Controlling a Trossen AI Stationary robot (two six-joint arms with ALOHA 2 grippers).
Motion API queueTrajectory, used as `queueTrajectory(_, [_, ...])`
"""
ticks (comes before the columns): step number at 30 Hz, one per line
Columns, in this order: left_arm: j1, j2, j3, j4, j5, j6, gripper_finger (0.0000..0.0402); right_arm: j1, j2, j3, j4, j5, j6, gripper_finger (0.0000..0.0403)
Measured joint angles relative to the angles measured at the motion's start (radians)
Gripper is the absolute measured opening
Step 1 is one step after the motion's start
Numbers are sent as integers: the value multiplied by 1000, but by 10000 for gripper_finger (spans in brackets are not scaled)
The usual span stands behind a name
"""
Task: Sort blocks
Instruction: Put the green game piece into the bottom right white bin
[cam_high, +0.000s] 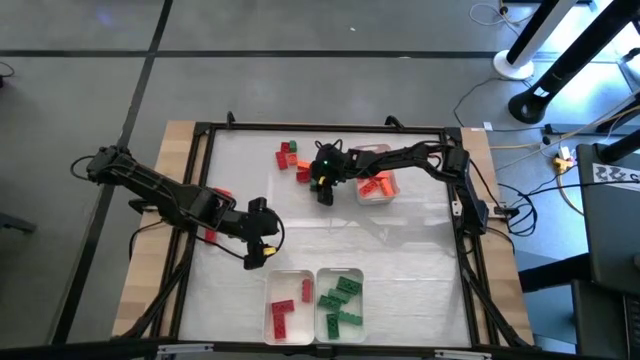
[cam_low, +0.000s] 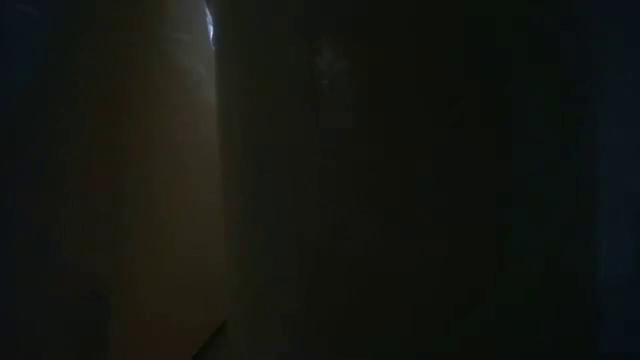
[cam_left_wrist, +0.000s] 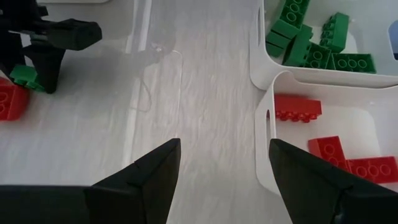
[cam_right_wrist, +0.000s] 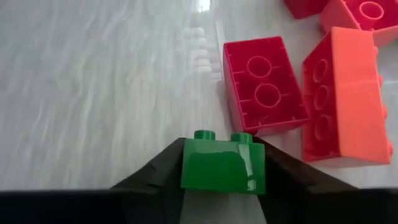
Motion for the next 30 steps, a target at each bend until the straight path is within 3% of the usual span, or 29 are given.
queueTrajectory(2, [0,0,0,0,0,0,235,0,-2,0,-3,0,0,140])
queueTrajectory(6, [1,0,0,-22,-9,-26,235,-1,-6,0,-8,-35,-1,140])
queueTrajectory(13, [35,0,0,-212,-117,-287,235,2,-65,-5,-130,-85,-2,157])
queueTrajectory(19, [163,0,0,-423,-122,-409,235,25,-148,-5,-221,-98,-32,143])
queueTrajectory(23, [283,0,0,-527,-121,-534,235,76,-211,-5,-233,-164,-38,144])
queueTrajectory(25, [335,0,0,-581,-96,-511,235,109,-242,-5,-252,-196,-45,151])
queueTrajectory(30, [402,0,-1,-656,-61,-236,235,218,-321,-3,-317,-227,-81,152])
